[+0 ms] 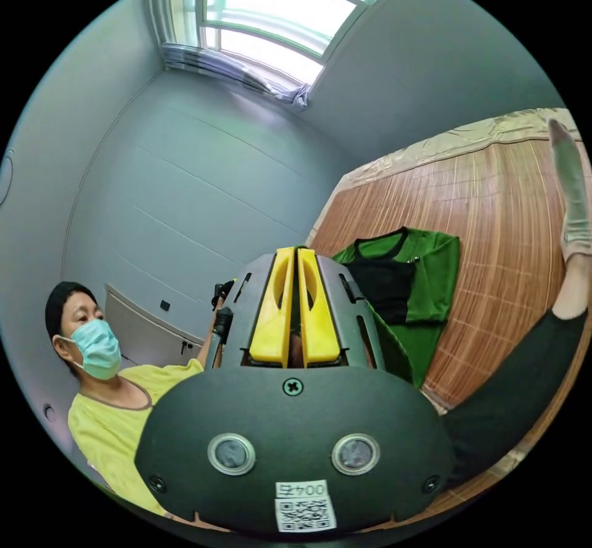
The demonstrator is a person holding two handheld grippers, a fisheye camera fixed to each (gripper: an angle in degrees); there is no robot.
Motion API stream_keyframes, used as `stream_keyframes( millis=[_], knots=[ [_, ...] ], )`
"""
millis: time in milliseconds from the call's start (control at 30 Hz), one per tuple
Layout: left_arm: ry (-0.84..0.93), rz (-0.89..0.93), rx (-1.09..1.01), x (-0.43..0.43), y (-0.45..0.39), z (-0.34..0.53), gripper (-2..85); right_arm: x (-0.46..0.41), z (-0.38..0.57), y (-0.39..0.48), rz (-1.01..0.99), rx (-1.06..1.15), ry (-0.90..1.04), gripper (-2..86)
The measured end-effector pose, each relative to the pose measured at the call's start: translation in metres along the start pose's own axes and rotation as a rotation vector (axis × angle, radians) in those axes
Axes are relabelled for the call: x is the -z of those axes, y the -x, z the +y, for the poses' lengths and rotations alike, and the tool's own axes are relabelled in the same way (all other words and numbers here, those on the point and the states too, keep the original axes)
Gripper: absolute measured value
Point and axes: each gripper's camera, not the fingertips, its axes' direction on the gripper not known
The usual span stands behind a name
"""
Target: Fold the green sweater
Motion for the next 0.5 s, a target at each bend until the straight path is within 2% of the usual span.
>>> stream_keyframes(
  millis=[333, 500],
  knots=[
    [0.091, -0.054, 0.3, -0.103, 0.166, -0.104, 1.7, -0.129, -0.111, -0.183, 0.078, -0.277, 0.084, 1.2],
    [-0.038, 0.046, 0.424, -0.133, 0.232, -0.101, 1.7, -0.164, -0.12, -0.238, 0.08, -0.361, -0.017, 5.8]
  ],
)
